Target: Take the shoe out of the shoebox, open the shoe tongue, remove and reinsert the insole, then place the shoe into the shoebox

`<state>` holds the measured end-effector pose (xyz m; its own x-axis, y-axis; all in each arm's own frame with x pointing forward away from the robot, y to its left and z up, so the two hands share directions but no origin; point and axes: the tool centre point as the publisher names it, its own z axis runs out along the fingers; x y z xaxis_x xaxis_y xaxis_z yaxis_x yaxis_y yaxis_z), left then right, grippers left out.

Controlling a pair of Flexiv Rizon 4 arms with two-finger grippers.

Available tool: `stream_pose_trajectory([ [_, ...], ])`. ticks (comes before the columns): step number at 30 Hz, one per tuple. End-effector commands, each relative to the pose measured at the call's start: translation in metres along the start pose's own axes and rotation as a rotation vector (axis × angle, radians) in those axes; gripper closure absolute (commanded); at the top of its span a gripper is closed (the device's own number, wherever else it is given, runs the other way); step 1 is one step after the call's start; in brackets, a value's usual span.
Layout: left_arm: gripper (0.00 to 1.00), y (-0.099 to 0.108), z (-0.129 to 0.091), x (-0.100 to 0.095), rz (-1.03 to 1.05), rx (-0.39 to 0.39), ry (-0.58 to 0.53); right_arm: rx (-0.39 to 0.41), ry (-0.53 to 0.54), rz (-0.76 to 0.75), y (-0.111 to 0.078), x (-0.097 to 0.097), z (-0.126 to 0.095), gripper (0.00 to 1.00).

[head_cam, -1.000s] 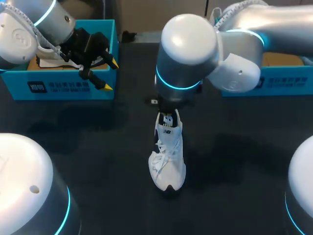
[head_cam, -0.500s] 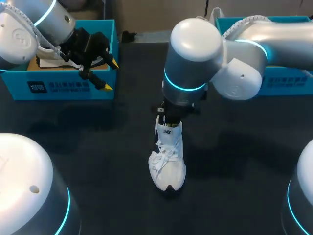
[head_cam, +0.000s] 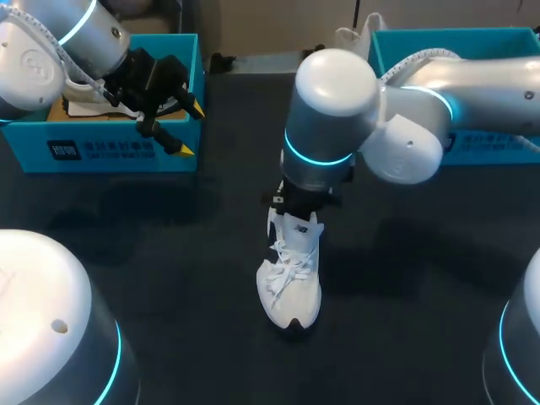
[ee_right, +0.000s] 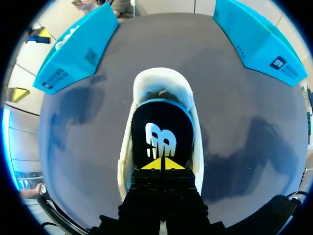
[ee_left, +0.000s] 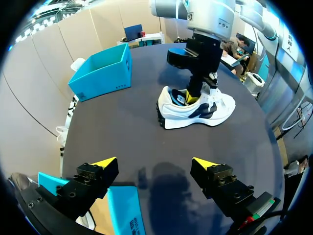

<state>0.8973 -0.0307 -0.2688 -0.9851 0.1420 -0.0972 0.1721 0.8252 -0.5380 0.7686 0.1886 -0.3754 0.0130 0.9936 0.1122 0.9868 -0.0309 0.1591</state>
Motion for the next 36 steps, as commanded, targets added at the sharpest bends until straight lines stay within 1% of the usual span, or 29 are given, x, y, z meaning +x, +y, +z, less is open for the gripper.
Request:
stream_pose_trajectory([
  [1, 0.00, 0.000, 0.000, 0.000, 0.000, -0.004, 0.001, 0.010, -0.008, -0.010, 0.003, 0.004, 0.007, 1.00],
  [9, 0.00, 0.000, 0.000, 0.000, 0.000, -0.004, 0.001, -0.001, -0.062, -0.023, 0.010, 0.000, -0.021, 1.00],
  [12, 0.00, 0.000, 0.000, 0.000, 0.000, -0.004, 0.001, -0.007, -0.077, -0.032, 0.016, -0.002, -0.027, 1.00],
  [15, 0.00, 0.000, 0.000, 0.000, 0.000, -0.004, 0.001, -0.009, -0.080, -0.035, 0.022, -0.004, -0.024, 1.00],
  [19, 0.00, 0.000, 0.000, 0.000, 0.000, -0.004, 0.001, -0.011, -0.075, -0.039, 0.028, -0.004, -0.010, 1.00],
  [24, 0.00, 0.000, 0.000, 0.000, 0.000, -0.004, 0.001, 0.005, -0.054, -0.044, 0.030, 0.000, 0.008, 1.00],
  [27, 0.00, 0.000, 0.000, 0.000, 0.000, -0.004, 0.001, 0.010, -0.050, -0.044, 0.030, 0.001, 0.014, 1.00],
  [31, 0.00, 0.000, 0.000, 0.000, 0.000, -0.004, 0.001, 0.020, -0.060, -0.049, 0.029, 0.000, 0.014, 1.00],
  [34, 0.00, 0.000, 0.000, 0.000, 0.000, -0.004, 0.001, 0.010, -0.087, -0.057, 0.030, 0.000, 0.002, 1.00],
  [36, 0.00, 0.000, 0.000, 0.000, 0.000, -0.004, 0.001, -0.010, -0.091, -0.056, 0.033, 0.001, -0.005, 1.00],
])
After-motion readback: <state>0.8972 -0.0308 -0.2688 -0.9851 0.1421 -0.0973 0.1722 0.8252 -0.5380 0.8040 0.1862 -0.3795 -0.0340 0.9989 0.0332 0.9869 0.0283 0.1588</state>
